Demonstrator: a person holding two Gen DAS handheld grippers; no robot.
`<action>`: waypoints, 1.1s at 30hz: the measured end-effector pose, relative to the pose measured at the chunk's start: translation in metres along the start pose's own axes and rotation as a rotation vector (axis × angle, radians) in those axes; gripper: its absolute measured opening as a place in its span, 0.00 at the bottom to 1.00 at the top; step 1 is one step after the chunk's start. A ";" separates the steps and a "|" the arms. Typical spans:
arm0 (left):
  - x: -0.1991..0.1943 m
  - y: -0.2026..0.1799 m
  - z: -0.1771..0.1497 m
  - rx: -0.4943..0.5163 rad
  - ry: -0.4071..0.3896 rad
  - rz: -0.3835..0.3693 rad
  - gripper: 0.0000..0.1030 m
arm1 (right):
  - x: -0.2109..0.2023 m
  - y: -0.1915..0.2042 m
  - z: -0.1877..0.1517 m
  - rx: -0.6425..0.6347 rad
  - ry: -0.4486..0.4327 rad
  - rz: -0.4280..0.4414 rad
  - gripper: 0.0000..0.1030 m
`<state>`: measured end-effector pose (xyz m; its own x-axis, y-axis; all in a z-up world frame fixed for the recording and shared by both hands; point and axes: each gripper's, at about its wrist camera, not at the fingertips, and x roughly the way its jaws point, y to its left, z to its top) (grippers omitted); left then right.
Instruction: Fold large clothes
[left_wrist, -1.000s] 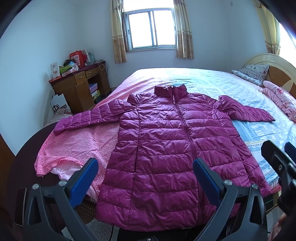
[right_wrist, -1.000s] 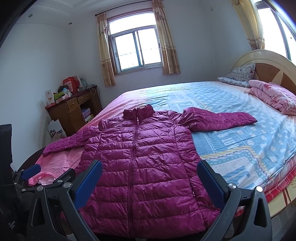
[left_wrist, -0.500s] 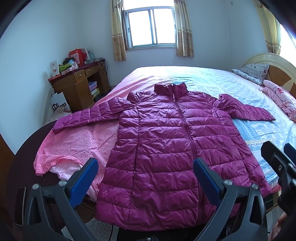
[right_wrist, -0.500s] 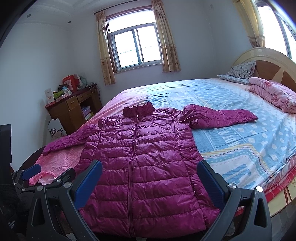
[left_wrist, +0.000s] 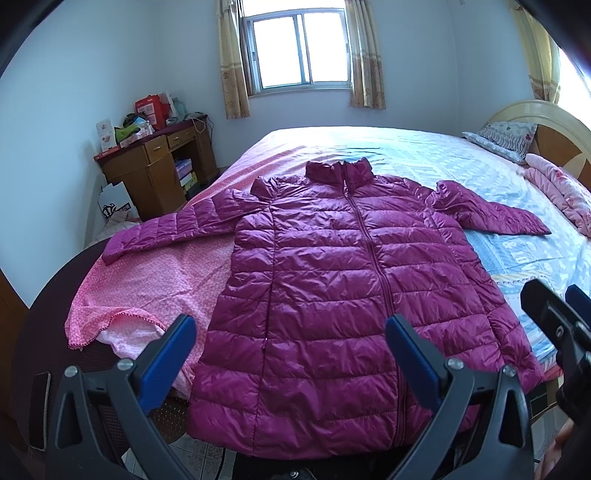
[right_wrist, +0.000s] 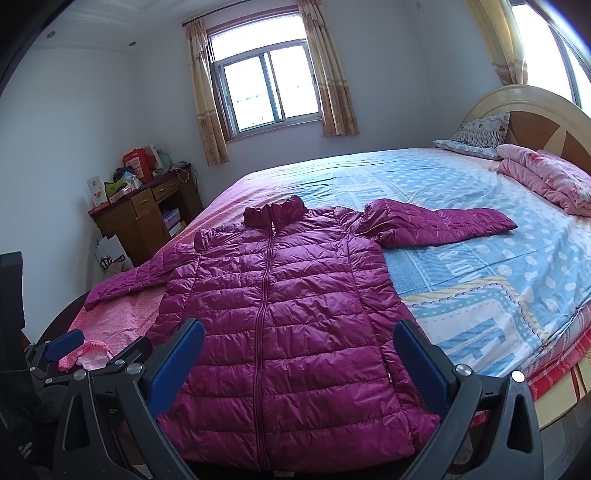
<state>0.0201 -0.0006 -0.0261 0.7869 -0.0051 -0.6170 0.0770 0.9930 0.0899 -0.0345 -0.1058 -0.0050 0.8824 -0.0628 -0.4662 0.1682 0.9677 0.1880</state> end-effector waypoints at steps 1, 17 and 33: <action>0.000 0.000 0.000 0.000 0.001 0.000 1.00 | 0.000 0.000 0.000 0.000 0.000 0.000 0.99; 0.001 -0.001 0.000 0.001 0.005 -0.001 1.00 | 0.001 0.001 -0.002 0.001 0.009 0.006 0.99; 0.046 -0.005 -0.010 -0.012 0.120 -0.072 1.00 | 0.041 -0.045 -0.011 0.160 0.071 0.026 0.99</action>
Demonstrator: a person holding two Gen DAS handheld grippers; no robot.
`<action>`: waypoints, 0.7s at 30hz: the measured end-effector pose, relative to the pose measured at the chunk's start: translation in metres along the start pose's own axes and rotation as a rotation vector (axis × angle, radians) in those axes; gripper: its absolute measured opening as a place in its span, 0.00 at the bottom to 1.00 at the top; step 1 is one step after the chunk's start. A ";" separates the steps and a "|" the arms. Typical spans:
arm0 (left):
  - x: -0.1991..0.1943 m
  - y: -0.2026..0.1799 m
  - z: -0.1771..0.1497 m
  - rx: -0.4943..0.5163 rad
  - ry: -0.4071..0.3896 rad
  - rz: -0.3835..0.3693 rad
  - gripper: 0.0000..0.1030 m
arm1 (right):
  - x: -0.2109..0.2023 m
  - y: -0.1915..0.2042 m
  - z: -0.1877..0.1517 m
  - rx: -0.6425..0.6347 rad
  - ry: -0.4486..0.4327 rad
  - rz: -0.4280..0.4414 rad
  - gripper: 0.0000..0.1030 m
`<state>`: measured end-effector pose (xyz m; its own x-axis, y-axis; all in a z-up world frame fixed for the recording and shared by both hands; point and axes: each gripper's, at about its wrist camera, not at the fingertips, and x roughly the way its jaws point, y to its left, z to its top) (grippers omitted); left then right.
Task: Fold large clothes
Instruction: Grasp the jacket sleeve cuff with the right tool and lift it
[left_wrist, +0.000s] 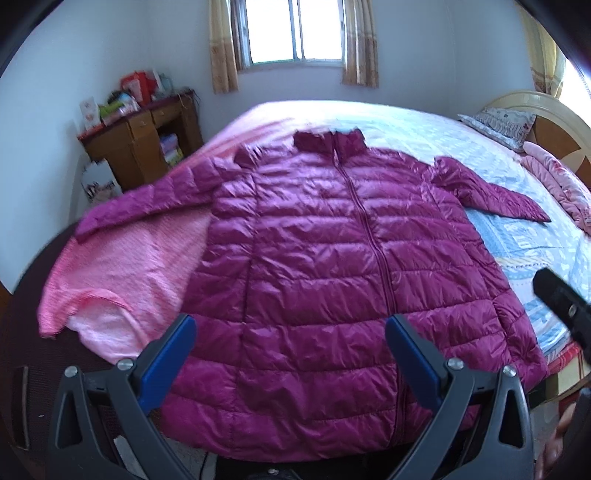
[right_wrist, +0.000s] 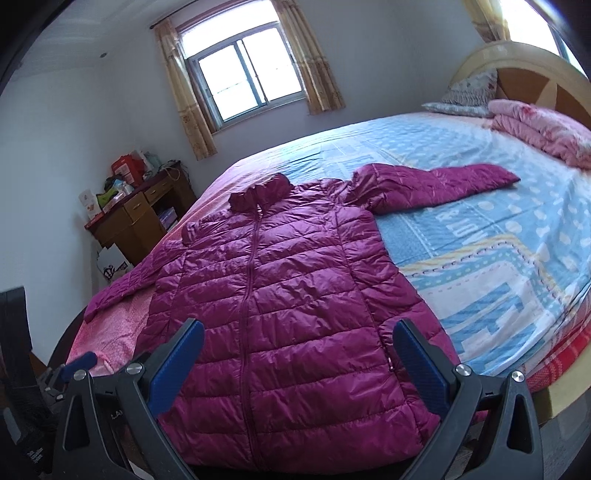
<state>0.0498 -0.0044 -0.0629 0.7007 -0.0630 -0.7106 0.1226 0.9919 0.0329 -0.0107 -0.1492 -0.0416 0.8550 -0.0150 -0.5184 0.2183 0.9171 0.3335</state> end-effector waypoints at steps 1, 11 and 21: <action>0.006 0.000 0.001 -0.002 0.014 -0.013 1.00 | 0.004 -0.007 0.001 0.014 -0.005 0.003 0.99; 0.059 0.016 0.056 -0.015 -0.029 0.039 1.00 | 0.030 -0.102 0.072 0.146 -0.041 -0.066 0.51; 0.135 0.053 0.114 -0.079 -0.104 0.177 1.00 | 0.080 -0.299 0.174 0.566 -0.143 -0.195 0.51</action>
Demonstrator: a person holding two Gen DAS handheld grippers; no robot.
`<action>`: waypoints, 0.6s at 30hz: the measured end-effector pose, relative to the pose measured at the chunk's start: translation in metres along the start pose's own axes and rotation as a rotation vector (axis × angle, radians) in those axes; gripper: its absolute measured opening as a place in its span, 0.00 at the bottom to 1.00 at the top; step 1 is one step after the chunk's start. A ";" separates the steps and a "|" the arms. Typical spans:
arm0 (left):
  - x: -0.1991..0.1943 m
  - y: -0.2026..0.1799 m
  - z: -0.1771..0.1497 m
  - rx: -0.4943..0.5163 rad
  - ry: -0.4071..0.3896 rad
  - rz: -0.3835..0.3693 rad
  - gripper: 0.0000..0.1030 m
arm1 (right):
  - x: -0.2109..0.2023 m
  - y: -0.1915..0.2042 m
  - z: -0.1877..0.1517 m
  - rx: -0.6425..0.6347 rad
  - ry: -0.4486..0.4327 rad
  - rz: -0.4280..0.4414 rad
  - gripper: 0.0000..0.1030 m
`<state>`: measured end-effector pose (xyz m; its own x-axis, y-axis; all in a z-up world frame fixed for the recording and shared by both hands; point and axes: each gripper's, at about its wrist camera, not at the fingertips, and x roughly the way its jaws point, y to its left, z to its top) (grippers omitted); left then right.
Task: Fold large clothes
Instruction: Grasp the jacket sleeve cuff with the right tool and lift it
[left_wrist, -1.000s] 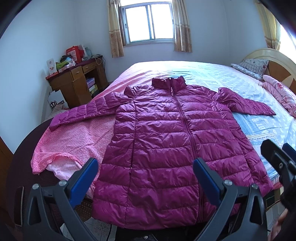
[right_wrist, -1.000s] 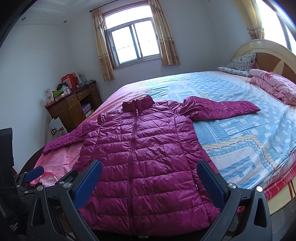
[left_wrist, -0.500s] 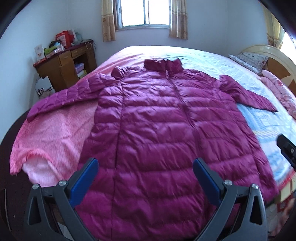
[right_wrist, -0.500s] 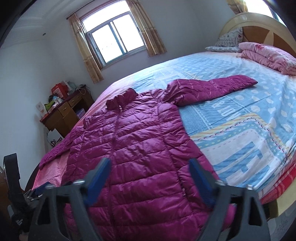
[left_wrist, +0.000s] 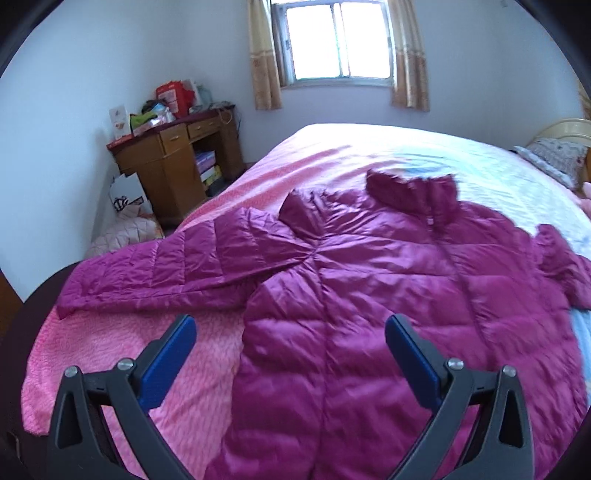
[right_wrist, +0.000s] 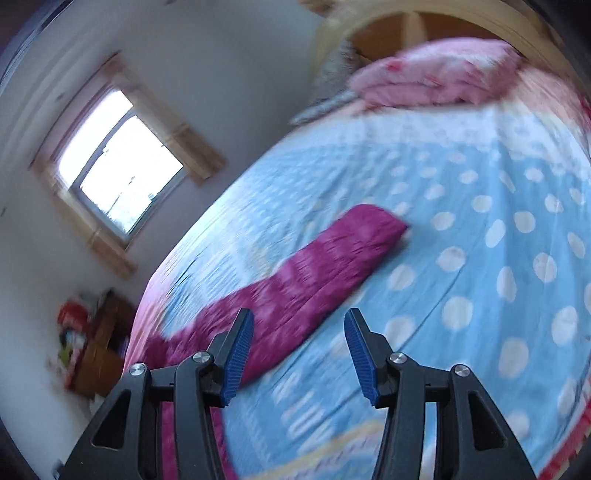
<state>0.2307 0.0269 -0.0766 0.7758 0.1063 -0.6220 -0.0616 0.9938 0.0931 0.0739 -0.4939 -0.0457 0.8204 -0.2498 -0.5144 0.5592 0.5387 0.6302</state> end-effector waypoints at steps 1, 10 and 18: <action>0.009 0.000 0.000 -0.002 0.010 0.006 1.00 | 0.007 -0.004 0.004 0.013 -0.004 -0.012 0.51; 0.056 -0.006 -0.013 -0.024 0.070 0.011 1.00 | 0.091 -0.027 0.031 0.074 0.045 -0.108 0.51; 0.068 0.005 -0.018 -0.107 0.141 -0.073 1.00 | 0.117 -0.027 0.032 0.072 0.019 -0.170 0.50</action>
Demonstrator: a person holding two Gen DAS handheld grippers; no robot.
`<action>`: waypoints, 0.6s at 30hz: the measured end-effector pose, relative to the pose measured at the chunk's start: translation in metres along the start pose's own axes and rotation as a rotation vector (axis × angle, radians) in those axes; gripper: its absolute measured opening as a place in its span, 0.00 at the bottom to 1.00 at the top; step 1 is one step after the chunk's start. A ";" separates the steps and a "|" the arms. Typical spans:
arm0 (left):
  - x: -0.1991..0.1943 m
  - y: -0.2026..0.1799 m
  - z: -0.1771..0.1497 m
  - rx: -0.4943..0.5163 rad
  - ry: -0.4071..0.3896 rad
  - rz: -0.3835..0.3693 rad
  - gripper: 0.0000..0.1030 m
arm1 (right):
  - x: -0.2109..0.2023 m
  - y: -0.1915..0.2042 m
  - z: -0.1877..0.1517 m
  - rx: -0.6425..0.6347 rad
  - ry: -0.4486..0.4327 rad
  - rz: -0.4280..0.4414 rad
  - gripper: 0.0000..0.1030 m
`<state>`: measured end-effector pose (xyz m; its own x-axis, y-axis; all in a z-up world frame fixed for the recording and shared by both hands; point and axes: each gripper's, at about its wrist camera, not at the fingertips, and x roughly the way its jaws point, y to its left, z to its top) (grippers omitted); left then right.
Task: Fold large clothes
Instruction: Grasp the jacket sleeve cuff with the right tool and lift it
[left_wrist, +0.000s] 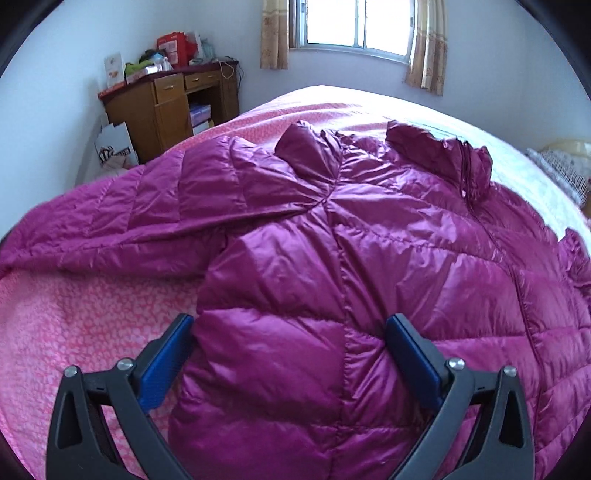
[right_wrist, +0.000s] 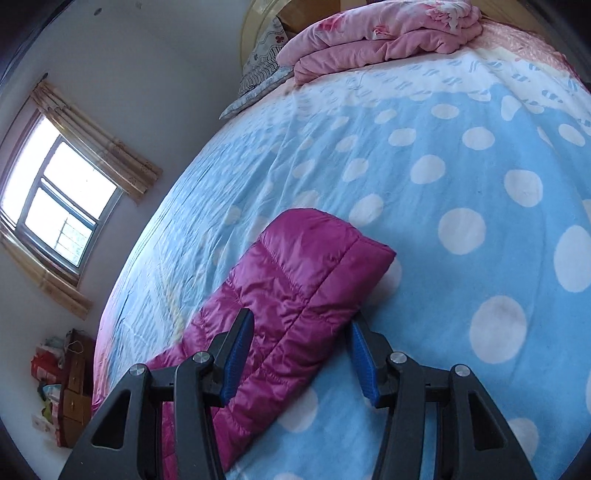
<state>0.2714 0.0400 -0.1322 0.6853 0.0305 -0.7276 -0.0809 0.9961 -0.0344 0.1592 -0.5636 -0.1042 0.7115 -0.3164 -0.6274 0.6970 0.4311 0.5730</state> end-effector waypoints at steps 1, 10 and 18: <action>-0.001 -0.001 -0.001 0.003 -0.002 0.003 1.00 | 0.002 0.002 0.000 -0.013 -0.002 -0.016 0.45; 0.000 -0.003 -0.001 0.006 -0.010 0.005 1.00 | -0.008 0.017 0.007 -0.176 -0.016 -0.058 0.05; 0.002 -0.003 0.001 -0.001 -0.015 -0.007 1.00 | -0.105 0.162 -0.044 -0.572 -0.149 0.162 0.04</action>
<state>0.2736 0.0371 -0.1327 0.6966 0.0245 -0.7171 -0.0768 0.9962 -0.0405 0.1939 -0.4234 0.0312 0.8381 -0.3056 -0.4519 0.4497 0.8559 0.2553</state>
